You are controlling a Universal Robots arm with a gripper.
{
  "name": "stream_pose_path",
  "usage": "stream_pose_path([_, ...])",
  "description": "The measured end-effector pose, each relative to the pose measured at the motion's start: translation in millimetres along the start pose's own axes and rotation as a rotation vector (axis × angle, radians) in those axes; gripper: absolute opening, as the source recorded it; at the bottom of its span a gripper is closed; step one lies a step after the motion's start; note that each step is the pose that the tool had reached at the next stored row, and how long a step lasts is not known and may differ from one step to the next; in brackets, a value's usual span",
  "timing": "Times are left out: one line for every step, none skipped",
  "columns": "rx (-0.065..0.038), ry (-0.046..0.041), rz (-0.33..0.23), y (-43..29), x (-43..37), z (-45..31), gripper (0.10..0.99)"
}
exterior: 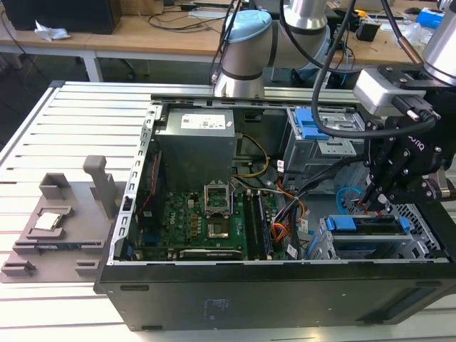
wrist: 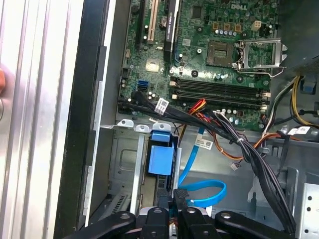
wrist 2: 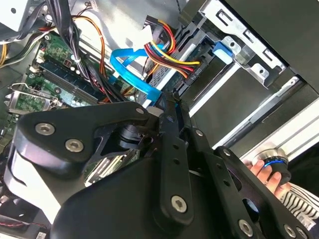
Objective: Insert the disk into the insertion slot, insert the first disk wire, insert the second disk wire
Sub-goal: 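Insert the second disk wire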
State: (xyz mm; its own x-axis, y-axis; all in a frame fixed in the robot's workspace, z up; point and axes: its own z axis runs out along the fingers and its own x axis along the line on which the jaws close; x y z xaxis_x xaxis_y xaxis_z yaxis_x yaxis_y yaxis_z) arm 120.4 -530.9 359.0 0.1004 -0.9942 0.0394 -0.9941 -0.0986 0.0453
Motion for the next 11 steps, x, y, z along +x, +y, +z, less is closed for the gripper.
stream_pose_path([0.000,-0.0002,0.001,0.0,1.0,0.9,0.165])
stream_pose_path([0.000,-0.0004,0.001,-0.1,2.2,2.0,0.165])
stream_pose_path([0.000,-0.0007,0.002,-0.6,3.7,3.4,0.165])
stream_pose_path([0.000,-0.0012,0.003,-1.2,4.4,4.4,0.165])
stream_pose_path([0.000,-0.0023,0.004,-2.6,4.8,6.6,0.165])
stream_pose_path([0.000,-0.0034,0.005,-3.2,4.8,8.5,0.165])
stream_pose_path([0.000,-0.0046,0.006,-3.5,4.8,9.6,0.165])
stream_pose_path([0.000,-0.0064,0.006,-3.8,4.8,10.9,0.165])
stream_pose_path([0.000,-0.0076,0.006,-4.1,4.8,11.7,0.165])
stream_pose_path([0.000,-0.0091,0.006,-4.4,4.8,12.5,0.165])
stream_pose_path([0.000,-0.0106,0.007,-4.7,4.8,13.1,0.165])
